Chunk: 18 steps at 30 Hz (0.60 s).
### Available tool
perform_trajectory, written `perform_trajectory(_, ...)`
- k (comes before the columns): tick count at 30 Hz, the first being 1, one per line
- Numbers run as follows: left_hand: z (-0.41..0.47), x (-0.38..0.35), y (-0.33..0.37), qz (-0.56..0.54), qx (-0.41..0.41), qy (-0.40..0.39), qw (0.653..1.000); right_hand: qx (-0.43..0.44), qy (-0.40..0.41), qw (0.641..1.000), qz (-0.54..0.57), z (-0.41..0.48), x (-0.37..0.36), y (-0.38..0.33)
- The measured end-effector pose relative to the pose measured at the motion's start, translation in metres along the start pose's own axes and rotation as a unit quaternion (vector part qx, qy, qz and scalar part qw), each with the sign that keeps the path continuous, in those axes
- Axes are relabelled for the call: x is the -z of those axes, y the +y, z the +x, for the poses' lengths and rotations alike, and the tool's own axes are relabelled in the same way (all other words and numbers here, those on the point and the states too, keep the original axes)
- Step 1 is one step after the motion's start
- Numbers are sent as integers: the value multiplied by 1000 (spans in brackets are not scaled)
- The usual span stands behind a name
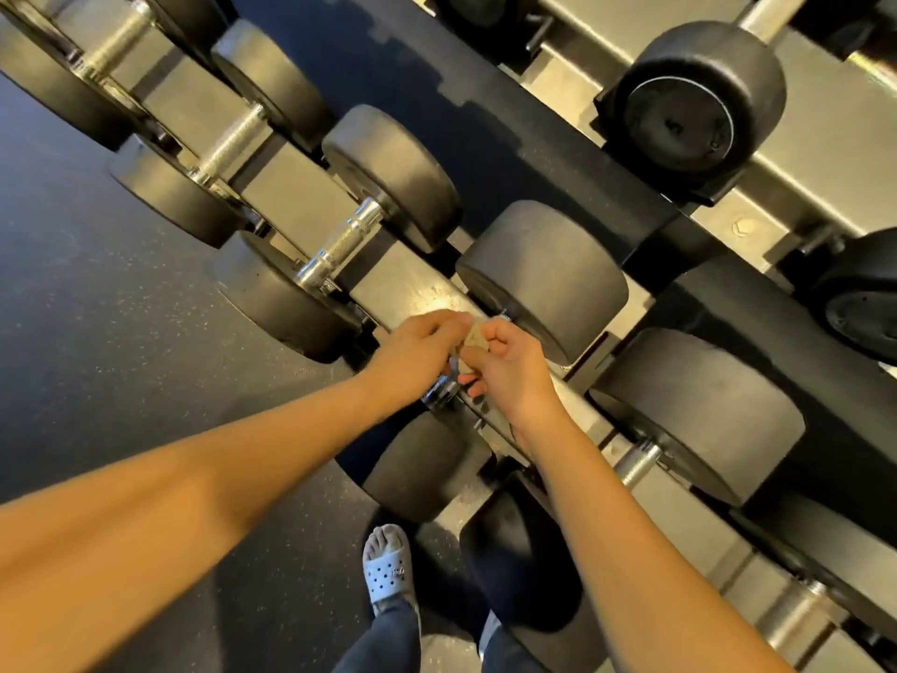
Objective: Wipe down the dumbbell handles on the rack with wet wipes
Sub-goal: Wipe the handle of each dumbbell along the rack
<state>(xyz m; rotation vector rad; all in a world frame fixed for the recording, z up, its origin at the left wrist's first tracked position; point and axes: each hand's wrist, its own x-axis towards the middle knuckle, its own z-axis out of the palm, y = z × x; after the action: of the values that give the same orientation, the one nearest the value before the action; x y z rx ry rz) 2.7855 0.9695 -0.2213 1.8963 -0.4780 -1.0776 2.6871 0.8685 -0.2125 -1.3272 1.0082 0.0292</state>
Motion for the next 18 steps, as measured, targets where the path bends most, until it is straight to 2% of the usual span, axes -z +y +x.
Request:
perform_trajectory(3,22,2,10,-99,82,-103,986,-8,-1,1000,-22,1,8,-12)
perform_trajectory(5,33,7,9,-103,90,-132,982,13,4,993,-114,0,16,-24)
perform_trajectory(6,38,8,6,-100,90,-121,983,56,25,977,-205,-2,22,-32)
perform_trajectory(8,48,5,4,-79,95,-55,991,167,111,914,-353,-5,37,-52)
perform_trajectory(10,55,-4,2,-88,93,2,992,246,205,858,-402,-1,50,-73)
perform_trajectory(12,61,-21,0,-108,91,42,989,288,266,810,-436,19,58,-81)
perform_trajectory(13,64,-31,-2,-109,88,62,988,293,272,803,-442,34,60,-79)
perform_trajectory(16,68,-53,-10,-73,58,100,991,266,282,850,-356,66,54,-64)
perform_trajectory(18,70,-61,-16,-37,49,97,993,250,329,845,-341,74,47,-57)
